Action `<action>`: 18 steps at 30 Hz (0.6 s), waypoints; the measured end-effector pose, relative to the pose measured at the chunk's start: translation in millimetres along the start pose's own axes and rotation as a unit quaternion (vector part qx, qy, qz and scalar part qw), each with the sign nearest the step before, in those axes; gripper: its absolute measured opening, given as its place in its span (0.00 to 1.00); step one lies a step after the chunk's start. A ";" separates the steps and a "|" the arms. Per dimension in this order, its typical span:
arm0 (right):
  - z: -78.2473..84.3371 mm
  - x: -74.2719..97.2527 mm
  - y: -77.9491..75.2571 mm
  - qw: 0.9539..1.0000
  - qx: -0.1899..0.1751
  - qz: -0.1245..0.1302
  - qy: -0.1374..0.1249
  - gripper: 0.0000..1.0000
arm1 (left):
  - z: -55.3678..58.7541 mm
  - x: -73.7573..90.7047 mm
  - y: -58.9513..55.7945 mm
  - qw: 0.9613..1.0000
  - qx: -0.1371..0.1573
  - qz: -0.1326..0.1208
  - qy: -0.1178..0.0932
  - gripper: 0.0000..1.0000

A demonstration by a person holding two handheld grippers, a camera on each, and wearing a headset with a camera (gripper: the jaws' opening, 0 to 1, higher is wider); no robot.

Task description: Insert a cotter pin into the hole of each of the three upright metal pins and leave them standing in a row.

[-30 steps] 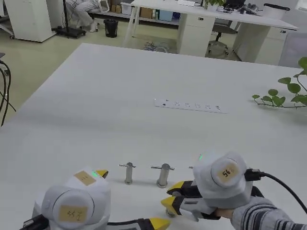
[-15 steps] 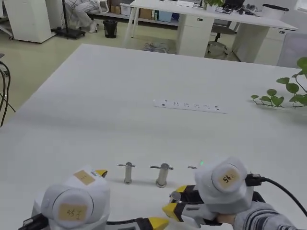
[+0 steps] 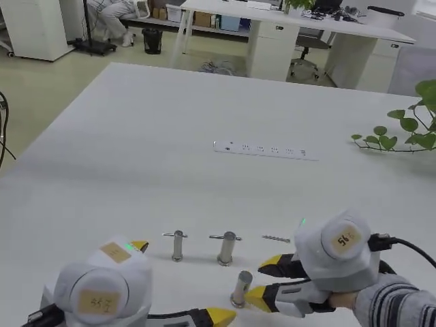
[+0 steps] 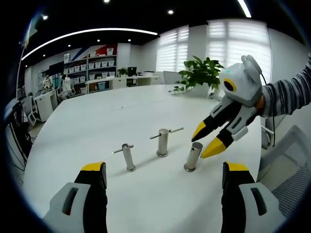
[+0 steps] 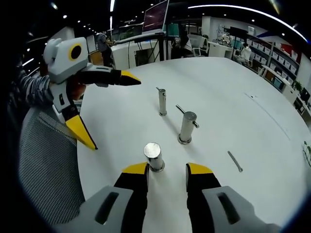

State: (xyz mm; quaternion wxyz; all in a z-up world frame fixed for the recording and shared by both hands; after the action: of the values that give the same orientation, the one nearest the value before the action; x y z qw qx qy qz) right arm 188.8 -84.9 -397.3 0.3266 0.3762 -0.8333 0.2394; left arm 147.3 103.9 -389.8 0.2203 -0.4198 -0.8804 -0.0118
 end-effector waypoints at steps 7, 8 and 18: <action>-3.7 7.9 -25.9 1.000 -0.012 0.010 0.008 0.26 | -0.2 0.1 -0.7 1.000 0.000 0.001 0.000 0.99; -4.2 8.4 -28.9 1.000 -0.008 0.013 0.010 0.26 | -0.2 0.1 -0.7 1.000 0.000 0.001 0.001 0.99; -10.5 5.7 -62.8 0.999 0.008 0.016 0.042 0.24 | -0.9 0.8 -1.1 1.000 0.005 0.002 -0.002 0.99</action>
State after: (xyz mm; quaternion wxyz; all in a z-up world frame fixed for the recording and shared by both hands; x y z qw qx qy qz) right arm 239.0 -118.6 -376.5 0.3545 0.3552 -0.8229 0.2666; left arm 146.4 103.6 -388.5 0.2209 -0.4203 -0.8801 -0.0064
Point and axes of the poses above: the centre of the closed fingertips' face, and the gripper's own axes: x roughly backward along the fingers, y roughly to its left, z roughly out of its underside, the point moved 8 cm from there along x, roughly backward along the fingers, and after that the axes turned 12 degrees about z, right-handed, at the moved point
